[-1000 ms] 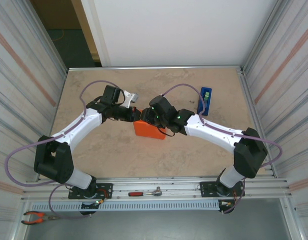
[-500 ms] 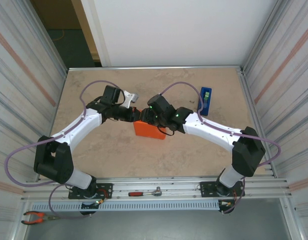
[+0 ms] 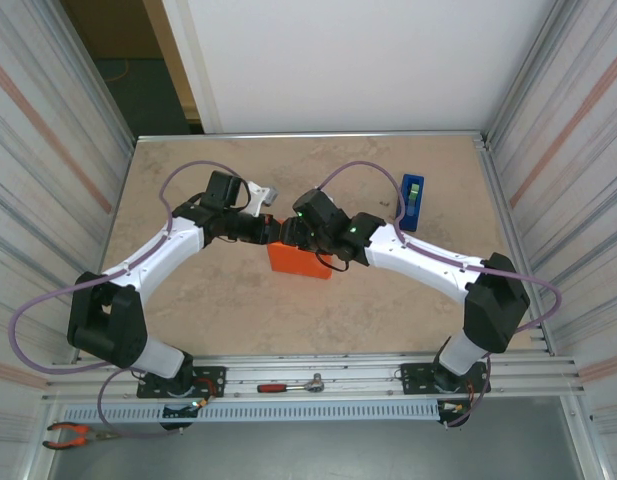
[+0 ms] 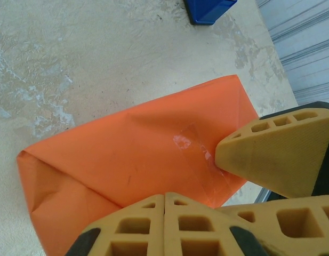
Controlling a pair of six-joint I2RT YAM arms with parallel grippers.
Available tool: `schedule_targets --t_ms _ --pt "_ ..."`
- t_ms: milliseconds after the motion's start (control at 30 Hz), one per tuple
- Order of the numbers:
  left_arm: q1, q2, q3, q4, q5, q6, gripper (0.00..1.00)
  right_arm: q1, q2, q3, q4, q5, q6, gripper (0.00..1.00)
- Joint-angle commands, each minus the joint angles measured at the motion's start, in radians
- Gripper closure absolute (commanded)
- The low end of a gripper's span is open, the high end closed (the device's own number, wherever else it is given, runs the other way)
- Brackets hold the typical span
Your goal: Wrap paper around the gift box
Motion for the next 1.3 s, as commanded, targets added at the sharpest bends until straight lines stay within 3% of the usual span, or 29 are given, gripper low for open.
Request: schedule_targets --t_ms 0,267,833,900,1100,1267 --pt "-0.026 0.028 -0.041 -0.053 -0.031 0.005 1.0 0.053 -0.007 -0.032 -0.091 -0.085 -0.042 0.42" --pt "-0.026 0.028 -0.041 -0.051 -0.031 0.006 1.0 0.049 -0.04 -0.032 -0.067 -0.094 -0.044 0.4" --pt "-0.026 0.022 -0.047 -0.052 -0.033 0.007 1.0 -0.08 -0.185 -0.138 0.075 -0.134 -0.02 0.55" --pt "-0.026 0.023 -0.047 -0.05 -0.032 0.007 1.0 -0.1 -0.193 -0.138 0.09 -0.141 -0.02 0.59" --pt "-0.026 0.024 -0.049 -0.048 -0.029 0.006 1.0 -0.166 -0.154 -0.112 0.155 -0.222 -0.005 0.85" --pt "-0.028 0.023 -0.05 -0.049 -0.03 0.007 1.0 -0.187 -0.085 -0.081 0.223 -0.283 0.016 0.91"
